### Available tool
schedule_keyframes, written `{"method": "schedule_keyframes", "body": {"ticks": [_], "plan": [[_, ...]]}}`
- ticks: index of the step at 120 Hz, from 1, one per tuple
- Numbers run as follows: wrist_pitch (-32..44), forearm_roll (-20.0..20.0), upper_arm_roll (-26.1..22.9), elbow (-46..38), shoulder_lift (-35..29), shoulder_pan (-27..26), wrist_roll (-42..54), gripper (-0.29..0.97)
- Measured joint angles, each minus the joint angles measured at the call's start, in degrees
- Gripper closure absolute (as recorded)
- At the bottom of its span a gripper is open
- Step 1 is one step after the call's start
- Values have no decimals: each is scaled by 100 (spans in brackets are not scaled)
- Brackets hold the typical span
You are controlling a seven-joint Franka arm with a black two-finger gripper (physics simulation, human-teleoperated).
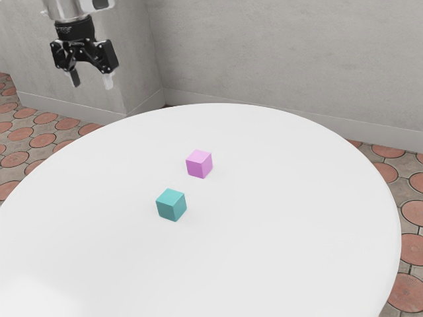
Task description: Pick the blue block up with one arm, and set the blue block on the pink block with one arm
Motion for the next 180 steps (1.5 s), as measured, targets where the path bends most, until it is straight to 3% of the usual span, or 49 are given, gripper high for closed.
{"method": "schedule_keyframes", "body": {"ticks": [35, 40, 48, 54, 71, 77, 89, 99, 122, 150, 180], "plan": [[-219, -39, 4, 27, 5, -191, -27, 0], [-297, -18, -30, 498, -155, -167, -1, 0], [-419, 12, -380, 1026, -615, 158, 236, 0], [-481, 53, -799, 1136, -576, 402, 511, 0], [-598, 219, -1046, 1197, 105, -238, 1125, 0], [-484, 263, -1050, 654, 2, -274, 1244, 0], [332, 318, -1087, -1794, -993, -19, 1390, 0], [1134, 286, -1060, -2922, -987, 173, 1459, 0], [2456, 355, -1028, -3242, 60, 216, 1542, 0], [3706, 404, -638, -4424, -305, -247, 1439, 0], [4428, 425, -515, -4310, 77, -437, 1146, 0]]}}
